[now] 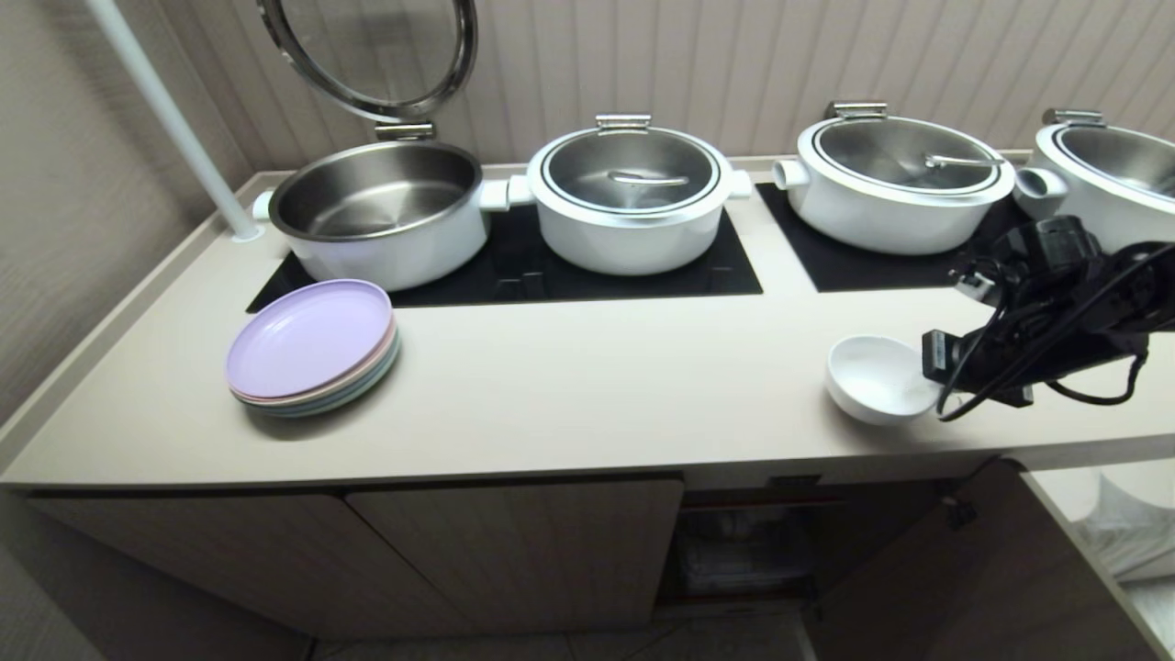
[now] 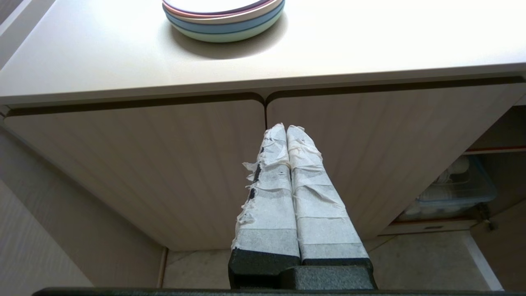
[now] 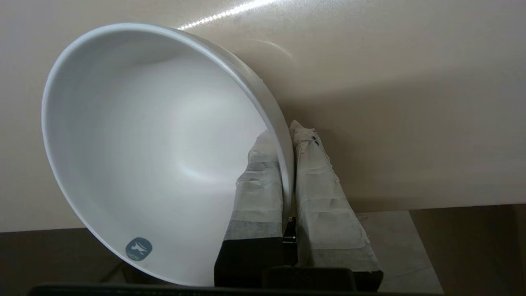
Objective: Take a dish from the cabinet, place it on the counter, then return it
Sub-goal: Pick up the bowl from the table
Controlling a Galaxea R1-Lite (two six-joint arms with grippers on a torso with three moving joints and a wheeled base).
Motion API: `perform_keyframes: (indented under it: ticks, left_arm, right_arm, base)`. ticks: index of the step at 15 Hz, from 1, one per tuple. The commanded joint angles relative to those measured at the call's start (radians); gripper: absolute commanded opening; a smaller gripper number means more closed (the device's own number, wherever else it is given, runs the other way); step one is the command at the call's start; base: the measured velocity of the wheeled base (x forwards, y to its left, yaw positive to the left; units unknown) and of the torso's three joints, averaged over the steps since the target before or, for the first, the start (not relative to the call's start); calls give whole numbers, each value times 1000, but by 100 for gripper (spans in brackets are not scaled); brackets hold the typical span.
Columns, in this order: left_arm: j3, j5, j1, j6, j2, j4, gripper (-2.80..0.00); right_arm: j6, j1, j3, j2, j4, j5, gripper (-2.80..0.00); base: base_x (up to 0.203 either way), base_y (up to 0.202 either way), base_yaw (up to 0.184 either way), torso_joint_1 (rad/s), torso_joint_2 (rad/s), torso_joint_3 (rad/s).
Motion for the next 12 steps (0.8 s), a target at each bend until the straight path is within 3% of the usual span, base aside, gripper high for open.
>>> perform_keyframes:
  ticks: [1, 12]
  left_arm:
    - [0, 0, 0, 1, 0, 0, -280]
    - [0, 0, 0, 1, 0, 0, -280]
  right_arm:
    - [2, 2, 24, -20, -8, 0, -280]
    - [49, 5, 125, -121, -3, 40, -280]
  base:
    - [0, 0, 0, 0, 0, 0]
    - [0, 0, 0, 0, 0, 0]
